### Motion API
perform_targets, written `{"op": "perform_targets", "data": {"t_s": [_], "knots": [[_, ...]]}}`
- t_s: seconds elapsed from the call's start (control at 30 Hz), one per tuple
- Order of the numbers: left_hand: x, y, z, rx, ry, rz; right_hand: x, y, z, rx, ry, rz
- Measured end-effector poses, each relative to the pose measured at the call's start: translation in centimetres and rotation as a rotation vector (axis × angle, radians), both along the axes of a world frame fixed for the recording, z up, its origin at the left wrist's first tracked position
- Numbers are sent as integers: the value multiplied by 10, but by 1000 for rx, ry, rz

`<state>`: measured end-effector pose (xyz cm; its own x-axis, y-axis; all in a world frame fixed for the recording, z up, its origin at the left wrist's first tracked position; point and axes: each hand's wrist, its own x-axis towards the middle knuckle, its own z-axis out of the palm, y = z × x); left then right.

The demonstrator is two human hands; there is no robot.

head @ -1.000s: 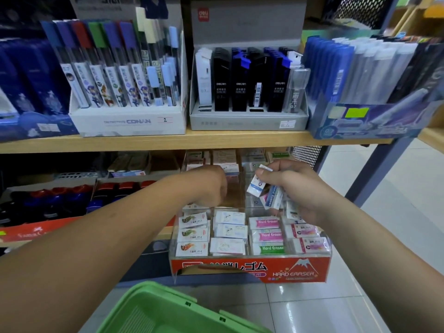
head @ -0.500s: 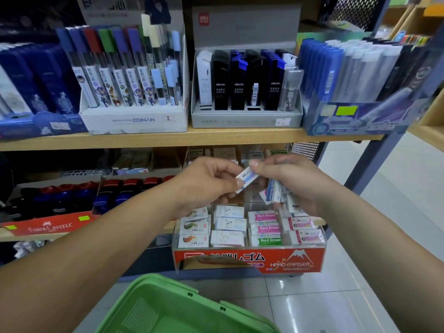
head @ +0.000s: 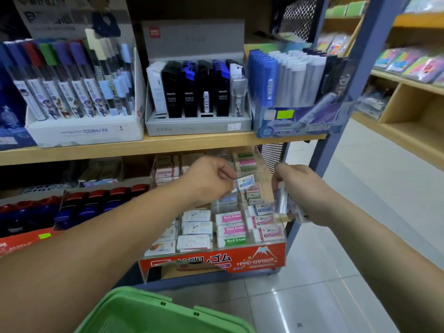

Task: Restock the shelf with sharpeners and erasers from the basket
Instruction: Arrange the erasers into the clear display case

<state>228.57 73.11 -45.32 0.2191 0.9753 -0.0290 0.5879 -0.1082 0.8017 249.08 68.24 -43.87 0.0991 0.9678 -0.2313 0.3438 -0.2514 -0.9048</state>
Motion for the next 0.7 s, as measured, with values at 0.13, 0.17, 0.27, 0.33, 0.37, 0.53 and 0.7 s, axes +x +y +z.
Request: {"op": "perform_targets", "data": {"t_s": [0.13,0.17,0.27,0.33,0.37,0.53,0.7], "knots": [[31,26,-14,92,163,-93,17,-11,-14,-128,143,-53],[37,31,-18,101,226,-115,19,-13,-17,-140,166,-57],[47,38,-24,155,444,-170,23,-11,-21,-123,228,-88],[51,39,-23,189,583,-200,24,-9,-20,-80,252,-102],[53,39,-23,200,623,-209,24,-8,-20,-49,257,-103],[58,30,-7,302,423,-150,20,-7,-22,51,311,-102],[54,-22,22,-88,-33,-259,16,-4,-26,207,285,-131]]}}
